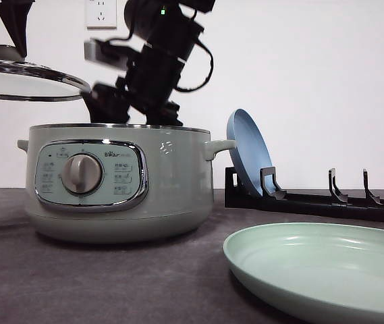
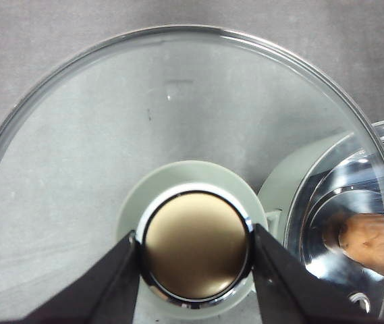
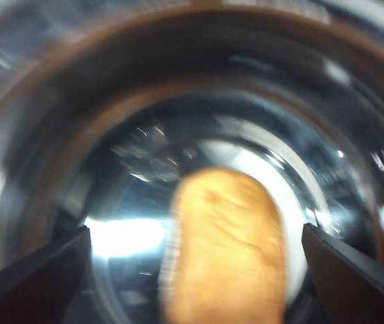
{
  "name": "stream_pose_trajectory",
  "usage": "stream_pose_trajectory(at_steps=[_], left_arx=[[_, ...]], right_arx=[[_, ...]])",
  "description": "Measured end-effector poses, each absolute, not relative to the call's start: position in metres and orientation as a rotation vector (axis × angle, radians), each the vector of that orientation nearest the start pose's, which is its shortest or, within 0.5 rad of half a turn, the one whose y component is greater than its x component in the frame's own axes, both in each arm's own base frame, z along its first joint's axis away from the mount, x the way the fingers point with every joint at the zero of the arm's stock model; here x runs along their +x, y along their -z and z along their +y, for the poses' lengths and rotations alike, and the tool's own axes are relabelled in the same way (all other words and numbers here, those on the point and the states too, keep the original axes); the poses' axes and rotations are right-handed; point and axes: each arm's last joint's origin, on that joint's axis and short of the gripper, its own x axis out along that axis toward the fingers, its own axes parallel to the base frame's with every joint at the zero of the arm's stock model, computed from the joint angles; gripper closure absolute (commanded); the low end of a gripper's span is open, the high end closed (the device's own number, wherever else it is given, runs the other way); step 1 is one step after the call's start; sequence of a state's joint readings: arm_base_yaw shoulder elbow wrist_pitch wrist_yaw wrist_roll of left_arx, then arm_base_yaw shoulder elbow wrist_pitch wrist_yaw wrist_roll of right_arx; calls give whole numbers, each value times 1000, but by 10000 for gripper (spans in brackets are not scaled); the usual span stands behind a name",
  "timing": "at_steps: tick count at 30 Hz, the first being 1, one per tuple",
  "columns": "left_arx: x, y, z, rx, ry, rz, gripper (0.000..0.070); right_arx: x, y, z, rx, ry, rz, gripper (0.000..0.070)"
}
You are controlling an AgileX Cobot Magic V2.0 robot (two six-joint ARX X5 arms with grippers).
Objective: Transfer potato from steamer to green plate
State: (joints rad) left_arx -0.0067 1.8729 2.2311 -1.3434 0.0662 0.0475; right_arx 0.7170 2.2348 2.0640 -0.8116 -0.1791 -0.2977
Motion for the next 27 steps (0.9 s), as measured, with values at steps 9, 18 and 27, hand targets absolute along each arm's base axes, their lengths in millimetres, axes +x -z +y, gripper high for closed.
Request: stream_pose_trajectory(at_steps=[9,18,27], left_arx=[[360,-417,-4,14,90,983,697],[360,-417,-4,14,90,983,697],[360,-417,-4,14,90,988,697]], right_arx=[[372,-247,319,-538,-933,838,73],[374,-243,319,-509,-977,854,74],[377,-220,323,-511,-972,921,391]])
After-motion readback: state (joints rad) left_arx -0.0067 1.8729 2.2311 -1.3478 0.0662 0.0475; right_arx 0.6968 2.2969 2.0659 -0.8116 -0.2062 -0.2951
